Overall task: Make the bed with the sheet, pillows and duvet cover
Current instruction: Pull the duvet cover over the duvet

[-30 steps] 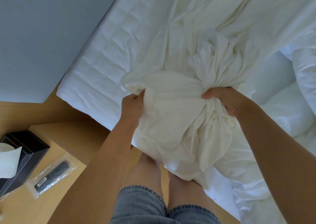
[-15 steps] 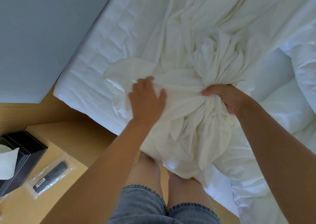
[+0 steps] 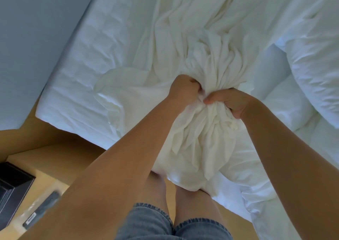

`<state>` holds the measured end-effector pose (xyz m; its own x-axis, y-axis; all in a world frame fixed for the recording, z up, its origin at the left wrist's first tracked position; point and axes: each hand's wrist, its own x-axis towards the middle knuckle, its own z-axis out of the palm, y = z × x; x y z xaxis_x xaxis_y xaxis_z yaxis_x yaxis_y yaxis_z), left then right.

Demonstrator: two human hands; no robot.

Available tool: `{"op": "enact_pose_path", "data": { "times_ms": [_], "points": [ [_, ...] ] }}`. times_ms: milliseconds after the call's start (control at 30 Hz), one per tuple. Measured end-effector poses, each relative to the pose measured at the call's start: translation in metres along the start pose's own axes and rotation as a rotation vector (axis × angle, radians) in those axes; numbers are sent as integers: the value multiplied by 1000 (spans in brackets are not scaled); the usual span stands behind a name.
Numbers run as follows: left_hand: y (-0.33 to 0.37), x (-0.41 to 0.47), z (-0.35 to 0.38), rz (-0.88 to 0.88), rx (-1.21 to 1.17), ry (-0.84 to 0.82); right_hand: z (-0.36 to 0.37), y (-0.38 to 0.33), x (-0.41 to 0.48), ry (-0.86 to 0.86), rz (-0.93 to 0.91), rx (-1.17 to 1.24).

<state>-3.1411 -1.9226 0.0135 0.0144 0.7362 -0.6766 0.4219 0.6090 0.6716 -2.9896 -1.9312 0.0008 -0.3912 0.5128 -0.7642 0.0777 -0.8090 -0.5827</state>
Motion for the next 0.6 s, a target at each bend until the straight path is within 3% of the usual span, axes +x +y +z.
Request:
{"op": "enact_pose_path", "data": {
  "times_ms": [100,200,267,400,600],
  "points": [
    [18,5,-2,71,317,-19,3,1,0,16,-44,95],
    [11,6,-2,20,541,-21,4,3,-1,40,-62,153],
    [-2,4,3,-23,519,-14,5,3,-2,50,-60,154],
    [-17,-1,13,-40,251,-9,8,2,-1,71,-56,131],
    [-30,3,9,65,307,-81,5,5,-6,71,-72,167]
  ]
}}
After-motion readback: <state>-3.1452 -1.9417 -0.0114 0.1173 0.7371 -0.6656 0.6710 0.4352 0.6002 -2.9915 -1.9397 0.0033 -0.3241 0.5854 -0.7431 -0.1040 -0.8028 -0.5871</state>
